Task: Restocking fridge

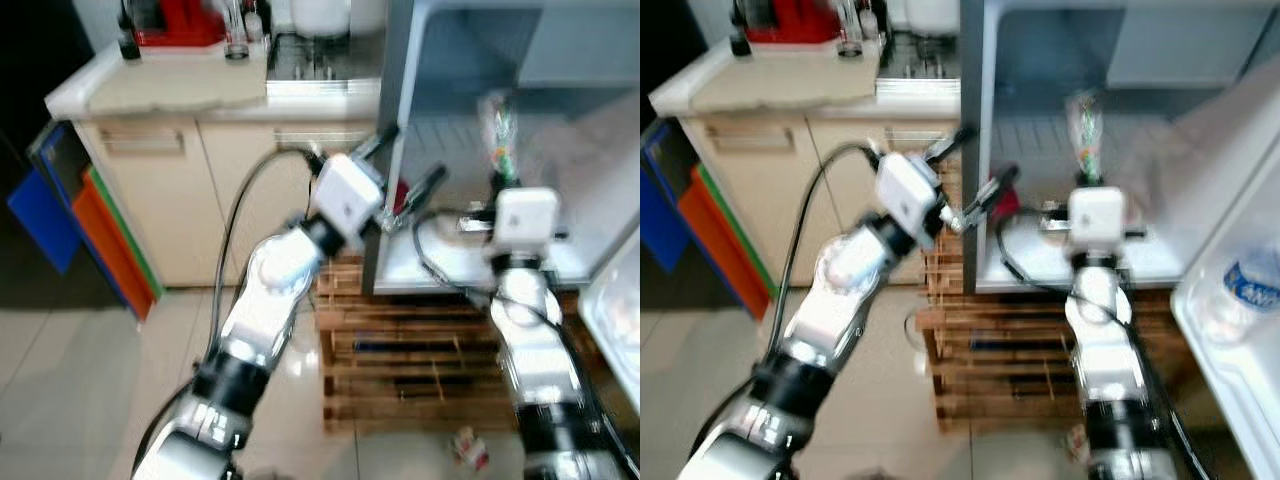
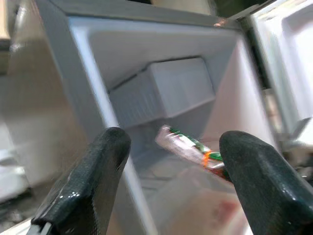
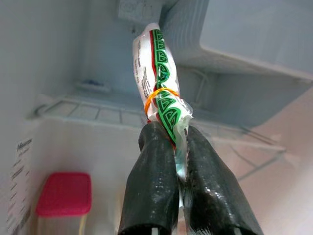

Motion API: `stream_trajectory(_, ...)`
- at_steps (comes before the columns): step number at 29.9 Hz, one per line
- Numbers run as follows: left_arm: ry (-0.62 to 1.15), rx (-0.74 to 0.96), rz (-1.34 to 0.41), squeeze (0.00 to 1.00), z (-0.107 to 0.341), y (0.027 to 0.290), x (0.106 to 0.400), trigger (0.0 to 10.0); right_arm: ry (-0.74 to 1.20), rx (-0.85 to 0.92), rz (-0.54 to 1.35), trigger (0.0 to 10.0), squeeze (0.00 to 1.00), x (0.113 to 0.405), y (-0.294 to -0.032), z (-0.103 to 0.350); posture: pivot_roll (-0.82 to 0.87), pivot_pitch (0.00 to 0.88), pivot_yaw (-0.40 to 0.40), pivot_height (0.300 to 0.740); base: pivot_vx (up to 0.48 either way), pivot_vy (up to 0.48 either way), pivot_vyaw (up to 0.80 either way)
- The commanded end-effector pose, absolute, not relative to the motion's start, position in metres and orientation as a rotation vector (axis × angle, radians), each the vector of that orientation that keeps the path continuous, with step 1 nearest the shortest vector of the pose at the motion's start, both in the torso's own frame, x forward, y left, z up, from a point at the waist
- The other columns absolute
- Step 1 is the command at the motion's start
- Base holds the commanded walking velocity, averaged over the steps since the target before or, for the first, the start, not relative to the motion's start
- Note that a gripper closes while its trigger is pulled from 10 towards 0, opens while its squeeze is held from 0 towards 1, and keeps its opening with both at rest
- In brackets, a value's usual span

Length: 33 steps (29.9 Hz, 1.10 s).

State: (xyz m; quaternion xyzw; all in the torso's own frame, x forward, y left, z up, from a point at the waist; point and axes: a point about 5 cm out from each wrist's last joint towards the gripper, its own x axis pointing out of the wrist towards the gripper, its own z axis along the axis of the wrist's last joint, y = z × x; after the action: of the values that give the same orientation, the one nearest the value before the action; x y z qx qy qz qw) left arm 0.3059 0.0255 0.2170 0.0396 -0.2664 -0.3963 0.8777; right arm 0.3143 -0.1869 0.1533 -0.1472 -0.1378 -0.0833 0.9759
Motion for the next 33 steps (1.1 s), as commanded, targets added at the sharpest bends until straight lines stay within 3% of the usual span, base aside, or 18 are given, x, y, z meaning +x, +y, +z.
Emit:
stream_trajectory(1, -0.536, 0.046, -0.929, 0.00, 0.220, 0.018, 0.303, 10.0, -0.283, -0.306, -0.148, 0.0, 0.00, 0.333, -0.188, 0.166, -0.02, 0.018, 0.029, 0.740, 0.000, 0.000, 0.00)
stream_trajectory(7, -0.543, 0.134, -1.060, 0.00, 0.216, 0.006, 0.292, 10.0, -0.278, -0.328, -0.102, 0.0, 0.00, 0.357, -0.179, 0.180, 0.01, 0.045, 0.022, 0.740, 0.000, 0.000, 0.00)
stream_trajectory(10, -0.508, 0.188, -1.128, 0.00, 0.207, 0.007, 0.280, 10.0, -0.287, -0.371, -0.070, 0.0, 0.00, 0.382, -0.162, 0.204, 0.06, 0.092, 0.036, 0.740, 0.000, 0.000, 0.00)
stream_trajectory(14, -0.463, 0.171, -1.130, 0.00, 0.203, 0.017, 0.269, 10.0, -0.308, -0.385, -0.063, 0.0, 0.00, 0.395, -0.149, 0.222, 0.11, 0.153, 0.048, 0.740, 0.000, 0.000, 0.00)
stream_trajectory(33, -0.259, 0.156, -1.032, 0.00, 0.184, 0.059, 0.236, 10.0, -0.273, -0.501, -0.031, 0.0, 0.00, 0.422, -0.119, 0.261, 0.20, 0.258, 0.061, 0.740, 0.000, 0.000, 0.00)
